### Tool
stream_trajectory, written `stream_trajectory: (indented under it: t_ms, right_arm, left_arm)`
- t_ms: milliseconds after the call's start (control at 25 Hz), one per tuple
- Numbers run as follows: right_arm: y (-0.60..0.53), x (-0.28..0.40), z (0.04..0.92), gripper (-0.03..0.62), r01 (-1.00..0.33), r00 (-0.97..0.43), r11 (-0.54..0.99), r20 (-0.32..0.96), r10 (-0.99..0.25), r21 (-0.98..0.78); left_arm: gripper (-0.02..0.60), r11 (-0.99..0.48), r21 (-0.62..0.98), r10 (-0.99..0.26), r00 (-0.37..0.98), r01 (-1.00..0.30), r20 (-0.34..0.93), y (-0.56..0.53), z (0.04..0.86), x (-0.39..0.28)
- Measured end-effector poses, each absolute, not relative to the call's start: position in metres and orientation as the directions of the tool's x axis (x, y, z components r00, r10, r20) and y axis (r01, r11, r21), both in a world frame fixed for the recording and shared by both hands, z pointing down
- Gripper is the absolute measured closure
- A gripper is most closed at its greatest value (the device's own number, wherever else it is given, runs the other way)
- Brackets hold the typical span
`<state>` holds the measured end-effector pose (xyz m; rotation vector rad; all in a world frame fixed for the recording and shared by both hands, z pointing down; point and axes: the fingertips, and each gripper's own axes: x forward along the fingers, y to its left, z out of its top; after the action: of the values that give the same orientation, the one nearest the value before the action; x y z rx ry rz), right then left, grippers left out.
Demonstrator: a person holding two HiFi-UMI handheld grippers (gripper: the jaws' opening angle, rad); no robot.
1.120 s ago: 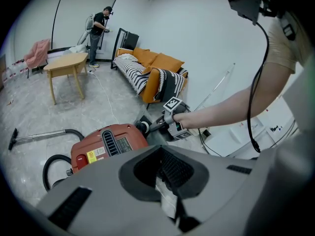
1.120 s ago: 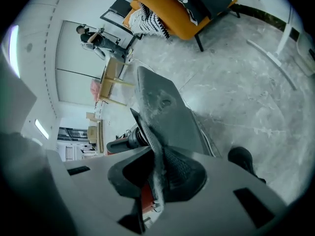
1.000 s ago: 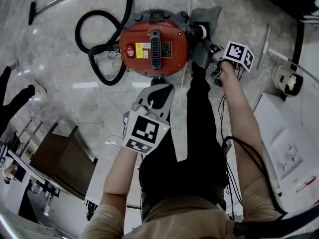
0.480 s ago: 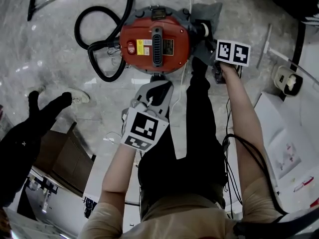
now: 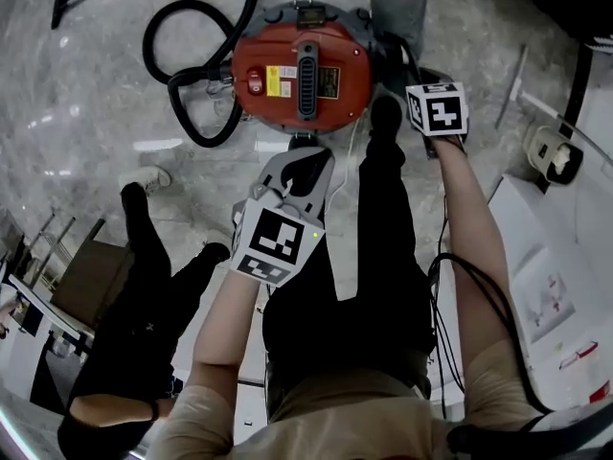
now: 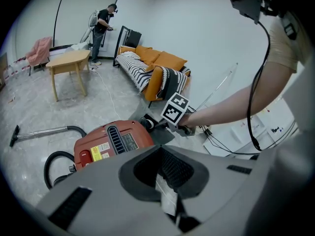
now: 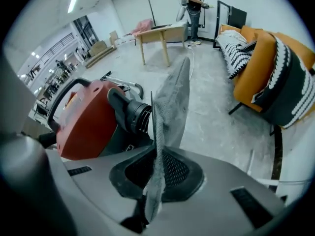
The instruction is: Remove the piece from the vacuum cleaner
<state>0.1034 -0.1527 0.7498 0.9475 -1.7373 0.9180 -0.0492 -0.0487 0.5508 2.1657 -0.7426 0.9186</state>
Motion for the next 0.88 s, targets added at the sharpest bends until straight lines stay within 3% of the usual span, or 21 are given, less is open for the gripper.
stream_trajectory:
  t_ms: [280,440,640,880]
  right_arm:
    - [-0.1526,0.1044,0.7515,0.568,-0.870,-0.255,0.476,0.943,-0.213,-0.128]
    - [-0.1528,0.1056,0.7543,0.566,-0.927,-0.342,0.235,0.916,-0.208,-0.292]
    - [-0.1522,0.1110,0.7533,0.565,-0.907,-0.408,-0.009,0.884,-0.228,-0.421]
    - [-0.1495,0.1042,0.7553,0.565,-0.867,-0.461,-0.088,0.856,-0.235,-0.491]
  left_arm:
    - [0.578,-0.619,0.353,-0.231,0.592,-0.702,0.772,-0.0477,0.5521,-0.0475]
    - [0.578,-0.620,0.352,-0.232,0.592,-0.702,0.772,-0.0502,0.5520,-0.0475]
    - [0.578,-0.629,0.360,-0.220,0.602,-0.689,0.767,-0.0498,0.5531,-0.0430]
    - [0.578,-0.644,0.351,-0.211,0.598,-0.680,0.773,-0.0528,0.5501,-0.0406]
